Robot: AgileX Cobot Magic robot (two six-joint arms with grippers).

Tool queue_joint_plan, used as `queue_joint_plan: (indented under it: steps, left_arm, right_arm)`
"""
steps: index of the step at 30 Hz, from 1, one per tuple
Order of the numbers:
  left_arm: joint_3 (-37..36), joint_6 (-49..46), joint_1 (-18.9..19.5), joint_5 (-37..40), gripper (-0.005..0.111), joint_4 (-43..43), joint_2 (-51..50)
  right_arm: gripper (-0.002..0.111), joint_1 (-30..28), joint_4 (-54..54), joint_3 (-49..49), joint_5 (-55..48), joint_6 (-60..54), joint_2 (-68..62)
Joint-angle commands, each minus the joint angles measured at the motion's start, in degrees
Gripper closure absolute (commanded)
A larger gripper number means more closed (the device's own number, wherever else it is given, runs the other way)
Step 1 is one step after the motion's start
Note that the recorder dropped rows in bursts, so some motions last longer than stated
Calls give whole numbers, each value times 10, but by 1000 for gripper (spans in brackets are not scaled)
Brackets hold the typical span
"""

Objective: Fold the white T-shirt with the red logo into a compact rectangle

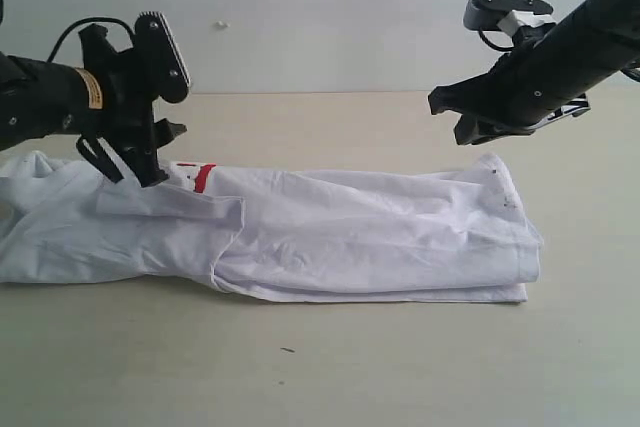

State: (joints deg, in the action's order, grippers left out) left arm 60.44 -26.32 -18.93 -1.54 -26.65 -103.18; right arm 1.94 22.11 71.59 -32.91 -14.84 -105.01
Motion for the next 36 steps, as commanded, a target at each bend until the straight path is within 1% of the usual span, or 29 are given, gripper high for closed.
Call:
queue_joint_plan:
  steps: [1, 3, 4, 6, 9, 11, 12, 13, 14, 16, 17, 18, 19, 20, 21, 22, 26, 28, 29, 30, 31, 34, 36]
  left_arm:
    - [2, 60, 4, 93, 83, 83, 52]
    - [2, 86, 4, 137, 102, 83, 80]
    - [2, 97, 4, 159, 106, 83, 94]
    - [2, 129, 4, 202, 103, 92, 120]
    - [2, 129, 4, 281, 91, 92, 143]
    - [2, 125, 4, 335, 85, 94, 148]
    - [2, 116, 4, 367, 86, 100, 148]
    - [2, 103, 4, 394, 89, 110, 146]
    - [1, 96, 4, 407, 93, 125, 145]
    - [-3, 70, 4, 410, 106, 181, 145]
    - [-5, 51, 4, 407, 107, 213, 145]
    - [-8, 17, 0, 395, 107, 274, 145]
    - [-11, 7, 0, 389, 107, 303, 145]
    - [-21, -25, 0, 383, 107, 345, 145]
    - [-29, -46, 0, 381, 107, 356, 145]
    - [-52, -61, -3, 363, 107, 360, 144]
    - [-98, -116, -23, 294, 107, 349, 118]
    - [-104, -127, -29, 246, 107, 320, 73]
    - [-103, -116, -26, 223, 107, 299, 56]
    - [-103, -89, -18, 172, 107, 261, 36]
    - [-103, -82, -13, 141, 107, 247, 29]
    - [-97, -81, 17, 24, 107, 239, -8]
    - [-77, -82, 30, 15, 107, 239, -28]
  right_arm:
    - [91, 0, -3, 3, -1, -5, 2]
    - [91, 0, -2, 3, -4, -5, 2]
    - [91, 0, -2, 3, -6, -5, 2]
    - [91, 0, -2, 3, -10, -5, 2]
    - [91, 0, -2, 3, -14, -5, 2]
    - [91, 0, -1, 3, -14, -5, 2]
    - [91, 0, 1, 3, -14, -5, 2]
    - [91, 0, 2, 3, -14, -5, 2]
    - [91, 0, 2, 3, -14, -5, 2]
    - [91, 0, 2, 3, -14, -5, 2]
    - [91, 0, 3, 3, -14, -5, 2]
    - [91, 0, 3, 3, -14, -5, 2]
    - [91, 0, 3, 3, -14, -5, 2]
    - [91, 0, 2, 3, -14, -5, 1]
    - [91, 0, 2, 3, -14, -5, 1]
    - [91, 0, 2, 3, -13, -5, 1]
    - [91, 0, 2, 3, -11, -5, 1]
    - [91, 0, 2, 3, -13, -5, 1]
    - [91, 0, 2, 3, -13, -5, 1]
    - [91, 0, 1, 2, -8, -5, 1]
    - [91, 0, 1, 2, -8, -5, 1]
    - [91, 0, -2, 2, -3, -5, 1]
    - [91, 0, -2, 2, 0, -5, 1]
